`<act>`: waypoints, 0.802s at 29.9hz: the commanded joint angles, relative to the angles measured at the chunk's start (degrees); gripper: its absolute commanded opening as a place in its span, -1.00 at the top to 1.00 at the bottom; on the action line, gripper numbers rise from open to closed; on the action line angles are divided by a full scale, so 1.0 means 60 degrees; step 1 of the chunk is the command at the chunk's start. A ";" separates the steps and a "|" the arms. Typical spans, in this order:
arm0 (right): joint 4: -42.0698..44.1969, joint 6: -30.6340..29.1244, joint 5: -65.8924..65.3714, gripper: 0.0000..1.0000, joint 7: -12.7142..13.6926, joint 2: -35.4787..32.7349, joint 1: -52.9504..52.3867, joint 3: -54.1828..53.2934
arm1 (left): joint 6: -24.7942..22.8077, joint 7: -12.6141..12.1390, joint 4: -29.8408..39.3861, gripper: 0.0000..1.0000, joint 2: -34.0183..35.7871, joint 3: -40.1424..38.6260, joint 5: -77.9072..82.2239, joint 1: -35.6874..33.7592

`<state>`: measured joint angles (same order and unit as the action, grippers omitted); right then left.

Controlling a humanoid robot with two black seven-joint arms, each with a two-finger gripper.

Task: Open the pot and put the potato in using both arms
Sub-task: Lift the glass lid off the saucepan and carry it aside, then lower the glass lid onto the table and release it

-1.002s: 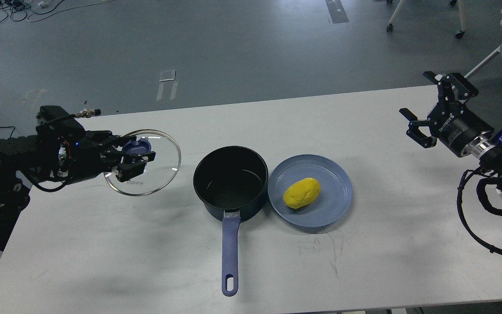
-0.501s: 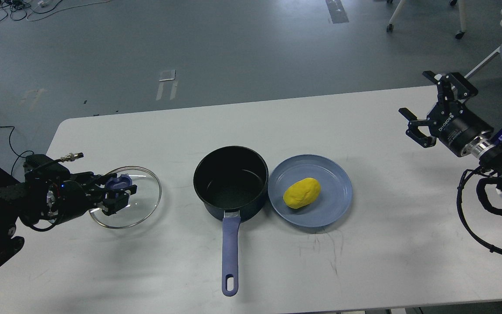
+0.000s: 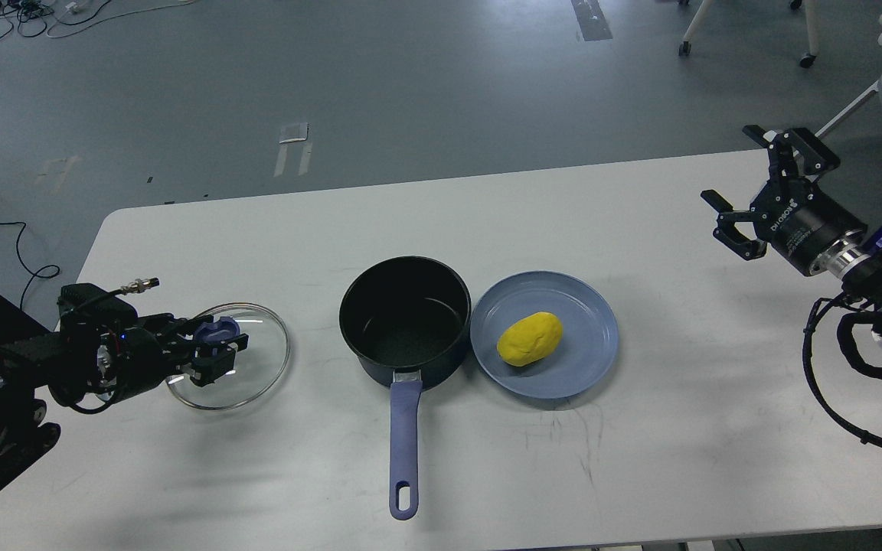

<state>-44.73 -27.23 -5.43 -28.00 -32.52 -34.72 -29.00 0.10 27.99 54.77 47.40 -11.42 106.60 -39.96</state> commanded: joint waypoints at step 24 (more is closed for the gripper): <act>-0.0044 -0.0017 0.0011 -1.00 0.0000 -0.0395 0.0015 0.0000 | -0.0090 0.0002 0.0026 -0.95 -0.0180 -0.0132 -0.2559 0.0010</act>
<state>-44.86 -27.33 -5.37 -28.00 -34.31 -34.38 -29.00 -0.24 28.00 54.06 45.85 -12.02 97.12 -39.31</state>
